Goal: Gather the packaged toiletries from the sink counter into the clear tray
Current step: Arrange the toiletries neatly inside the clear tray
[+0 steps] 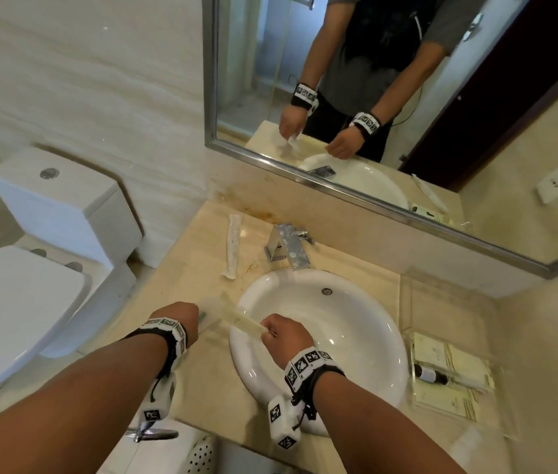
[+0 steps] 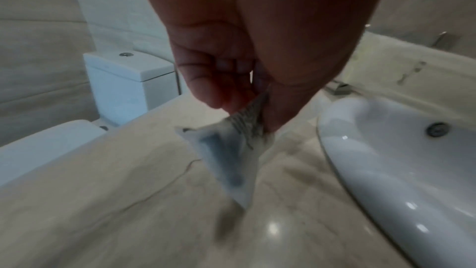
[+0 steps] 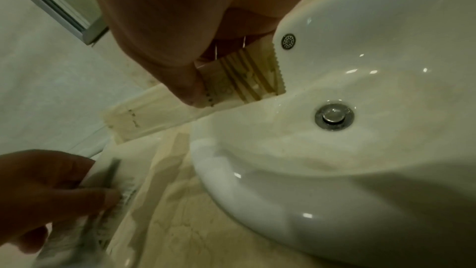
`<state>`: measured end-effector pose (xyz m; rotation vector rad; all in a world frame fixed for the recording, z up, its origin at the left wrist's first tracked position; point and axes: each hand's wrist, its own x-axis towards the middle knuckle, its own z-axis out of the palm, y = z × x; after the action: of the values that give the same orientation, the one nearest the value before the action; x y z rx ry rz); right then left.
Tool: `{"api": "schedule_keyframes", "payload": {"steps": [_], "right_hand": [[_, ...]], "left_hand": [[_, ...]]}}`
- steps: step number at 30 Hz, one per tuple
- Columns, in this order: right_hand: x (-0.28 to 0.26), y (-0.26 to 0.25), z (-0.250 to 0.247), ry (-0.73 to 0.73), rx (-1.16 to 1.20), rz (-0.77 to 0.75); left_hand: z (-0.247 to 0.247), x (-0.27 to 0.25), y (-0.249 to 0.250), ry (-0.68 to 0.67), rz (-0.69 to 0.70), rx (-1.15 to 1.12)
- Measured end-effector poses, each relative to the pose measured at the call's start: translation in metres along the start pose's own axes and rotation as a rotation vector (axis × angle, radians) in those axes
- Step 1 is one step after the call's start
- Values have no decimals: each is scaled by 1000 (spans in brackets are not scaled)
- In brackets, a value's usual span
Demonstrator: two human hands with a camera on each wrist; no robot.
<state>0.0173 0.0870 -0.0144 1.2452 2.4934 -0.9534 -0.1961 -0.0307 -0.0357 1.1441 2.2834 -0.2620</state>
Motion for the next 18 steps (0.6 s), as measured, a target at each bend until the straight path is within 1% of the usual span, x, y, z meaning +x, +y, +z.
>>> {"api": "schedule_keyframes", "payload": {"steps": [4,8,12,18], "right_hand": [[-10,17,-19,62,-13,46],[-28,47,-39,135,-20,92],[-53,90,-59,202,-9,126],[-101,170,-94,228,-28,168]], "left_hand": [[-23,0,44,46,108,-19],[-33,-3,89,86,243,-87],[-38,-9,138,100,371,-76],[-48,-30,233,140,485,29]]}}
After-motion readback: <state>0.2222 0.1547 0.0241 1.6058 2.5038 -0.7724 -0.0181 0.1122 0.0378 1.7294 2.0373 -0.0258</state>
